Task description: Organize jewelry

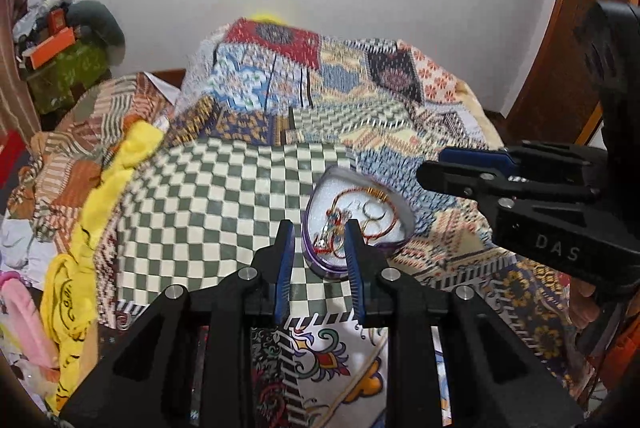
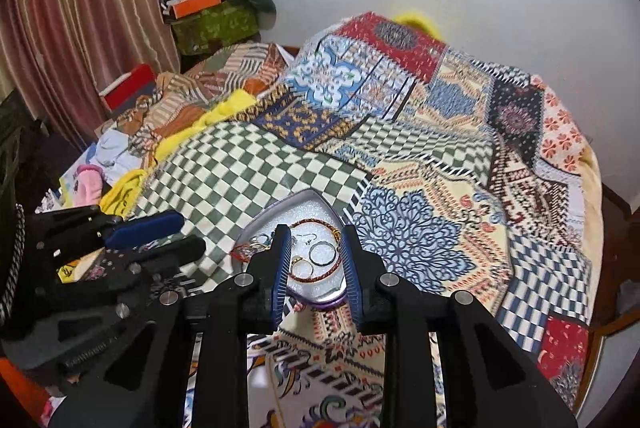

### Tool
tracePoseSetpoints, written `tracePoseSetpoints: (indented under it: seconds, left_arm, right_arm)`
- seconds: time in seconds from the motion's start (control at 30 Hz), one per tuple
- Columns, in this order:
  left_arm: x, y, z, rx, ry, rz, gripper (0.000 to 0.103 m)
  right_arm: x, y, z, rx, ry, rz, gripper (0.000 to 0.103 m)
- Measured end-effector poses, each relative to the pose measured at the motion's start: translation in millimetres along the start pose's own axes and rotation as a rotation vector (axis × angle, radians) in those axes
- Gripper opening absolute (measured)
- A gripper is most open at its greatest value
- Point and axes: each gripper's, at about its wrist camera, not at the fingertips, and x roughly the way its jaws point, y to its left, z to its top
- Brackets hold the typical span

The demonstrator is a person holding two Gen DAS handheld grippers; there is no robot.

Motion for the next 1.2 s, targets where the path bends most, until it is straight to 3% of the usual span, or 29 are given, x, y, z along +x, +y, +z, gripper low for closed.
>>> tracePoseSetpoints:
  seconds: [0.2, 0.47, 0.57, 0.7, 0.8, 0.87, 0.93, 0.97, 1.07, 1.2]
  left_arm:
    - [-60, -15, 13, 0.008, -0.117, 0.01, 0.024]
    - [-170, -52, 14, 0.057, -0.359, 0.024, 0.024]
    - [-210, -64, 5, 0.069, -0.458, 0.032, 0.035]
    - [-257, -81, -15, 0.093, -0.59, 0.058, 0.038]
    - [-282, -92, -32, 0.103, -0.674, 0.081, 0.047]
    - [-293, -97, -41, 0.105, -0.703, 0.095, 0.065]
    - [-300, -100, -48, 0.097, -0.726, 0.118, 0.081]
    - [-302, -100, -52, 0.09, -0.737, 0.128, 0.089]
    - [-307, -100, -60, 0.067, -0.755, 0.149, 0.096]
    - [-309, -102, -67, 0.057, -0.752, 0.161, 0.097]
  right_arm:
    - [-63, 9, 1, 0.005, -0.131, -0.019, 0.023]
    - [-184, 33, -12, 0.014, -0.411, -0.068, 0.023]
    - [-224, 46, -25, 0.019, -0.516, -0.079, 0.023]
    - [-260, 64, -43, 0.013, -0.629, -0.102, 0.023]
    - [-278, 79, -58, 0.001, -0.699, -0.141, 0.023]
    - [-282, 84, -65, 0.002, -0.724, -0.158, 0.03]
    - [-284, 89, -70, 0.013, -0.749, -0.18, 0.063]
    - [-285, 91, -75, 0.02, -0.77, -0.195, 0.069]
    - [-285, 95, -79, 0.021, -0.792, -0.26, 0.076]
    - [-288, 98, -81, 0.041, -0.816, -0.312, 0.1]
